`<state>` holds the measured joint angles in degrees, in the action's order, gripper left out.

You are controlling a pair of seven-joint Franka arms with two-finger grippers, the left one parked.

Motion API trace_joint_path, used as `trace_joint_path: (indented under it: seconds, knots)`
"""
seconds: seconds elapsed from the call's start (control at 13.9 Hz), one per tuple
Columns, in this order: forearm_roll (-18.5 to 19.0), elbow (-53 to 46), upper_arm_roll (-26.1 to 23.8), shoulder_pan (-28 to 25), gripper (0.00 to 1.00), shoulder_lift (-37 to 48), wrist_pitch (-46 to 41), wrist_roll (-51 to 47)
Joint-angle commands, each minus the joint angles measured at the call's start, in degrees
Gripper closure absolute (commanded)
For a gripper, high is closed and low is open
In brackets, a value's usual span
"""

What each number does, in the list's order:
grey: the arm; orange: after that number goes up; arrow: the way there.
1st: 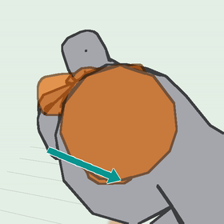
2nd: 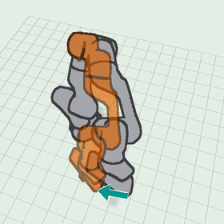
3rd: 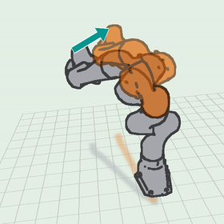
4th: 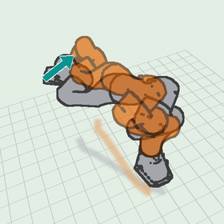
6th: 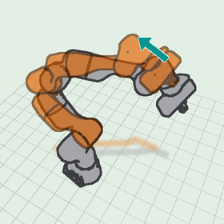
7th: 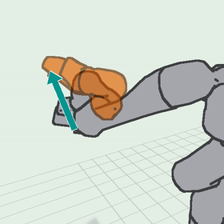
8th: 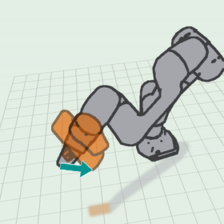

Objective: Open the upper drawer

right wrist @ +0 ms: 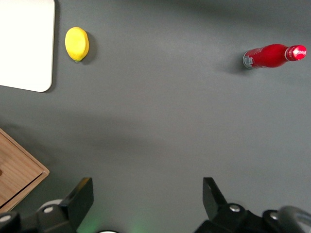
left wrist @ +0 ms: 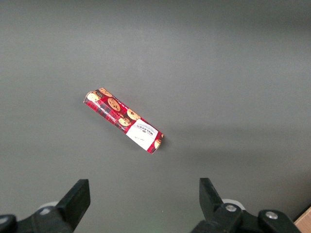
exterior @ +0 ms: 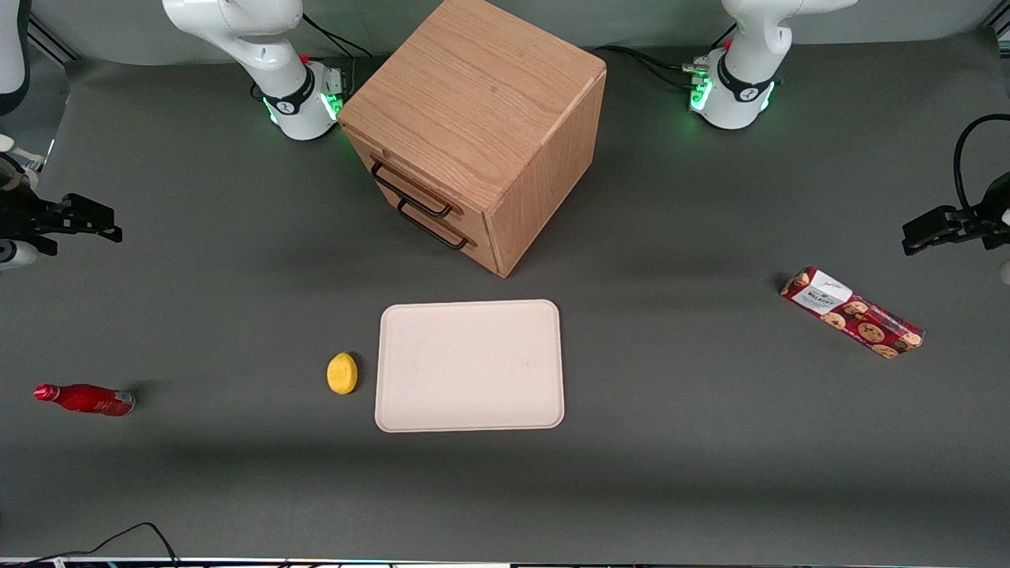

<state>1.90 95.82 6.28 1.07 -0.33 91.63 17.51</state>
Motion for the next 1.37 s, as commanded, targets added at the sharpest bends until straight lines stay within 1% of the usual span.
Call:
trace_joint_path:
  seconds: [0.0, 0.29, 1.08, 1.29]
  knots:
    - [0.4, -1.3, -0.1, 0.4, 0.0, -0.3, -1.1, -0.9]
    - [-0.2, -1.5, -0.1, 0.7, 0.0, -0.6, -1.1, -1.2]
    - [-0.1, -1.4, -0.2, 0.8, 0.0, -0.2, -1.2, -0.5]
    - [-0.1, -1.8, -1.4, -0.2, 0.0, 0.0, -1.2, 0.5]
